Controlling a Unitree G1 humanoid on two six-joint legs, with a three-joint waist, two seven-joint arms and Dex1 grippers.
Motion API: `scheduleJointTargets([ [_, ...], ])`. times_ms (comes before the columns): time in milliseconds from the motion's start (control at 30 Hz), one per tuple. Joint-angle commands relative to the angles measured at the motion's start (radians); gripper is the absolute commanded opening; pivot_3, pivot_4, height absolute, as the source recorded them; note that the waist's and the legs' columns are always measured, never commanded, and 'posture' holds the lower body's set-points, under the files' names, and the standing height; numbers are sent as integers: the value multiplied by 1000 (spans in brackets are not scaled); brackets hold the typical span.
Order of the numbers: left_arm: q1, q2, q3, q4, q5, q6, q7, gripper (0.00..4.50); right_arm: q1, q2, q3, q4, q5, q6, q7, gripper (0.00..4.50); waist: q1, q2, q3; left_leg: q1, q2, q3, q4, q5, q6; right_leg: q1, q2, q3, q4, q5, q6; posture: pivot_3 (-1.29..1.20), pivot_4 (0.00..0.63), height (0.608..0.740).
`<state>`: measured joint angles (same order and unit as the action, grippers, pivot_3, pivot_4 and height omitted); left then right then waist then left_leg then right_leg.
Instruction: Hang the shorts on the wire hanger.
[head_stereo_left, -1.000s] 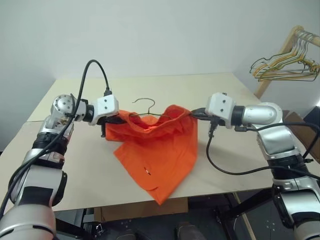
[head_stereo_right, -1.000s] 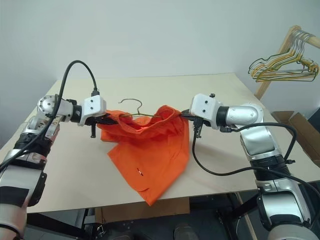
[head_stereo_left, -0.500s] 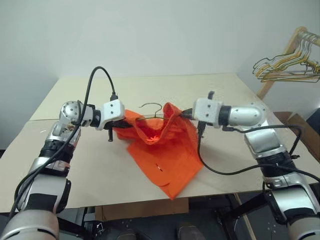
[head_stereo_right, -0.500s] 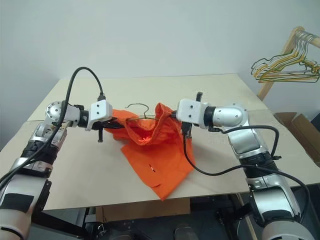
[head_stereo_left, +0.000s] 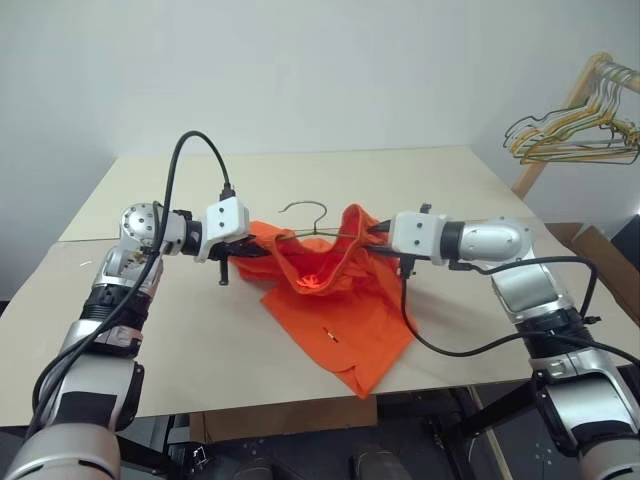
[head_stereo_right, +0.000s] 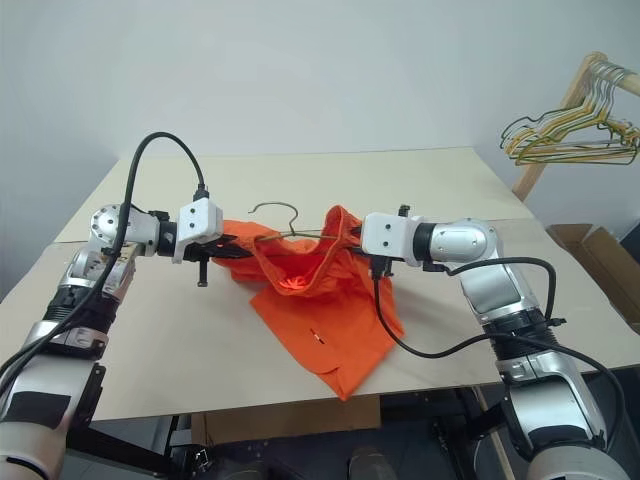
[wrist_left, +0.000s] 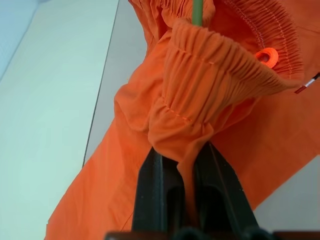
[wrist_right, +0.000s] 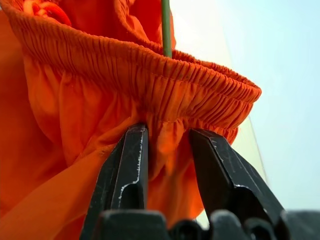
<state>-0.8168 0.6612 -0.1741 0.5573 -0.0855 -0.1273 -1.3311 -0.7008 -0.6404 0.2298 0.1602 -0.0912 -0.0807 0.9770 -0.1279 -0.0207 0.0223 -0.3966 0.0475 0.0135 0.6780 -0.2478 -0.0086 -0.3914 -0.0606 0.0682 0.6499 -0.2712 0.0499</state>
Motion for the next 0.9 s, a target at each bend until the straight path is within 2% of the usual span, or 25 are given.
scheduleJointTargets([
  [33,-7,0,30,-40,-38,-2,-20,0,-18,6,-45,-3,49,27,-1,1703,0,0,0,0,0,0,0,0,0,0,0,0,0,0,0,-116,0,740],
  [233,-15,-17,41,-45,-93,-57,-97,0,-11,-6,-63,-47,244,157,186,1703,0,0,0,0,0,0,0,0,0,1,0,0,0,0,0,-116,0,740],
  [400,-25,-30,50,-52,-113,-49,-117,0,-16,-15,-45,-65,259,220,230,1703,0,0,0,1,0,0,0,0,0,1,0,0,0,0,0,-110,0,740],
  [500,-26,-28,41,-23,-71,-75,-89,0,-15,-8,-57,-74,276,271,230,1192,0,0,0,1,0,0,0,0,0,1,0,0,0,0,0,-111,0,740],
  [600,-23,-31,48,-7,-71,-53,-72,0,-16,-11,-62,-85,284,310,224,188,0,0,0,1,0,0,0,0,0,1,0,0,0,0,0,-114,0,740],
  [633,-24,-36,58,-1,-84,-41,-69,270,-15,-13,-62,-85,281,312,220,18,1,0,0,1,0,0,0,0,0,1,0,0,0,0,0,-116,0,740],
  [733,-40,-44,94,39,-122,-20,-72,1025,-7,-25,-71,-76,269,297,213,0,2,0,0,1,0,0,0,0,0,1,0,0,0,0,0,-120,0,740],
  [900,-83,-18,130,146,-112,-65,-69,2705,-24,-66,-127,-63,319,355,228,0,2,0,0,0,0,0,0,0,0,1,0,0,0,0,0,-122,0,740],
])
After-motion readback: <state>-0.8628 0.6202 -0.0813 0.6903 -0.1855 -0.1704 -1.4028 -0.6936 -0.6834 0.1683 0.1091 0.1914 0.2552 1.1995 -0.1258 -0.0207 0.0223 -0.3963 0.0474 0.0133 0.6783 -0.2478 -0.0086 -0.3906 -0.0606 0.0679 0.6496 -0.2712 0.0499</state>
